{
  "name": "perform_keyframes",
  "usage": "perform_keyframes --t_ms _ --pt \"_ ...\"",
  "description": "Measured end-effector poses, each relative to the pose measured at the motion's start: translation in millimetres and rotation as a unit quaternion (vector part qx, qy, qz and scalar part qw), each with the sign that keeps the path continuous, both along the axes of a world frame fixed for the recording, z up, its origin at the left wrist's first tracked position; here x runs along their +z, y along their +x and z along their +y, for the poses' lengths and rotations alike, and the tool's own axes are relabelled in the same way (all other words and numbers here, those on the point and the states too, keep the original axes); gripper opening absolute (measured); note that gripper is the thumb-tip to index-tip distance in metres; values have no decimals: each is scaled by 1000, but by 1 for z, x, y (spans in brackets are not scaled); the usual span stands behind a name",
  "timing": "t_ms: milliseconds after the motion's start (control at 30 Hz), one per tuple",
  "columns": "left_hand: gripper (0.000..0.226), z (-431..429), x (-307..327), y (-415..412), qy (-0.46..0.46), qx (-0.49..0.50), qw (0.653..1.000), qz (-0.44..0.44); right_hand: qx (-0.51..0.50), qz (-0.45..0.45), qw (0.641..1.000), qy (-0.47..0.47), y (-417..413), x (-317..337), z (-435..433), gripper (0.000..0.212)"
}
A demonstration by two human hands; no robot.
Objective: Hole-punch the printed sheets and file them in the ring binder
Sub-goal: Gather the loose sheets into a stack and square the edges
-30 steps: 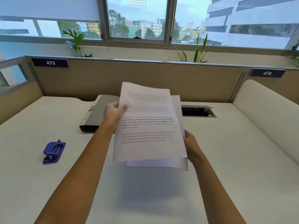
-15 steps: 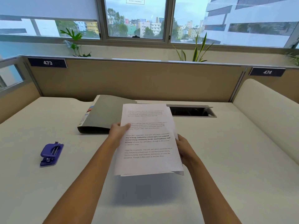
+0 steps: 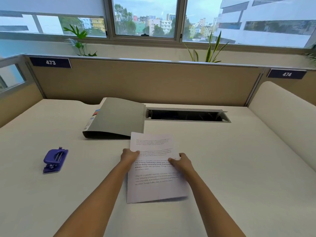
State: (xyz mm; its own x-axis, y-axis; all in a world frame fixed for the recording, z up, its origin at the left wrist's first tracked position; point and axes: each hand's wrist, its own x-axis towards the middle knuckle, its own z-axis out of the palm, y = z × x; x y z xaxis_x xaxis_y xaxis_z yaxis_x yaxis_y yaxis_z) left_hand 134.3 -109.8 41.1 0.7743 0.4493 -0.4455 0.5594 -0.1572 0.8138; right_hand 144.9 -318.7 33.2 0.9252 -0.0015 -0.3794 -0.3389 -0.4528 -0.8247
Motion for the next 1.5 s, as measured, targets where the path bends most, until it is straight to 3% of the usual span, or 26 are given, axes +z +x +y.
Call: perform_keyframes --t_ms 167,300,467,600,733,933,1133,1200,1333,1500 --pt "42 -2 -3 0 66 -32 997 23 18 -34 996 -80 -1 -1 6 53" --pt "37 -2 -1 -3 86 -44 995 -10 21 -44 997 -53 2 0 2 47" --pt "35 -10 31 -9 11 20 982 -185 -16 -132 986 97 2 26 -6 31" --pt "24 -17 74 -11 -75 35 925 -372 -21 -252 944 214 -1 66 -3 19" --pt "13 -20 94 -17 -88 4 891 -445 -9 -289 918 273 -1 86 -3 25" --pt "4 -14 74 -20 -45 -28 901 -431 27 -235 939 250 -2 68 -7 19" --pt "5 -16 87 -15 -45 -28 892 -449 13 -258 929 264 2 77 -7 15" --pt "5 -14 85 -14 -57 -33 893 -446 21 -253 930 265 3 77 -9 24" --pt "20 -4 69 -14 -93 -40 909 -403 53 -198 945 256 6 64 -16 34" --pt "6 2 67 -10 -104 -67 925 -359 60 -158 952 254 10 58 -16 30"
